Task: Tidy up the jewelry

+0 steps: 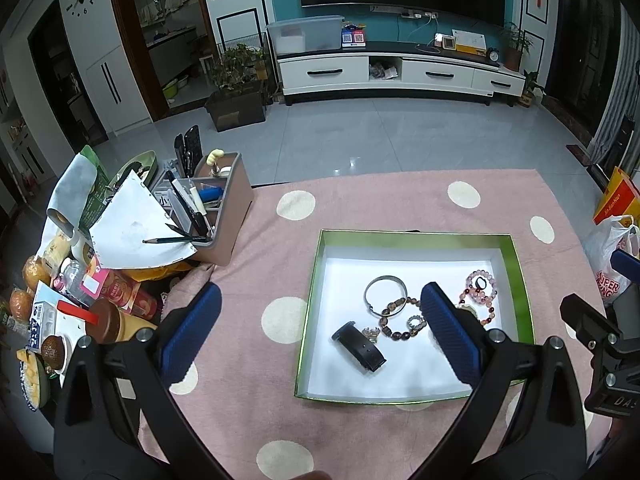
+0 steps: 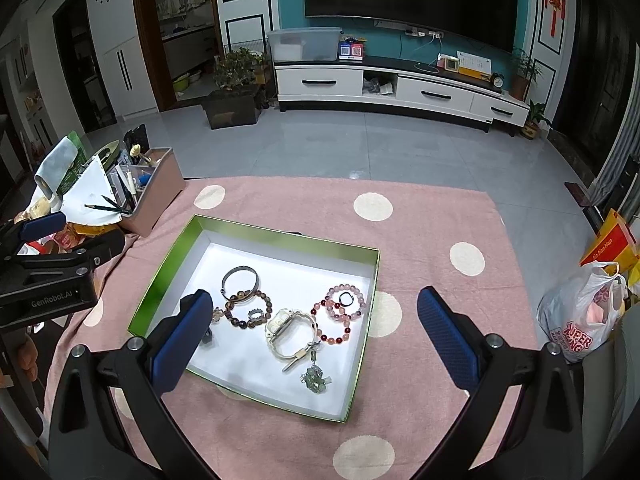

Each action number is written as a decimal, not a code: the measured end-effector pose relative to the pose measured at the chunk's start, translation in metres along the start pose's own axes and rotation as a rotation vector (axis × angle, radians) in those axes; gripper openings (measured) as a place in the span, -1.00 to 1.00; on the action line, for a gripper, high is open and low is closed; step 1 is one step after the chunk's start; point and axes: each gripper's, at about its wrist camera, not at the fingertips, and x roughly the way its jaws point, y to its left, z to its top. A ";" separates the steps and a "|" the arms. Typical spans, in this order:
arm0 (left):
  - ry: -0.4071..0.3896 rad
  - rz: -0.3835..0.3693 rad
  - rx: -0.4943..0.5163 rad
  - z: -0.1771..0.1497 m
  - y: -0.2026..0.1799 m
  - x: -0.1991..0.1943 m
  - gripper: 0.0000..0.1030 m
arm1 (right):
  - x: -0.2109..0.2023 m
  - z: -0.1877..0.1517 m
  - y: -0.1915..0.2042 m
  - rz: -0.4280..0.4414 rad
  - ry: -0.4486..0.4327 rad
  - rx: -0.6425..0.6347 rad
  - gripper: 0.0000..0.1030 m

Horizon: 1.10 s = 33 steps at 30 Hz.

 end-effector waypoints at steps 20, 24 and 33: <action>0.010 0.005 0.001 -0.003 0.001 0.012 0.96 | 0.006 0.000 -0.001 -0.008 0.001 0.001 0.97; 0.010 0.005 0.001 -0.003 0.002 0.012 0.96 | 0.006 0.000 -0.001 -0.009 0.001 0.000 0.97; 0.010 0.004 0.002 -0.003 0.001 0.012 0.96 | 0.005 0.000 -0.001 -0.009 0.001 0.001 0.97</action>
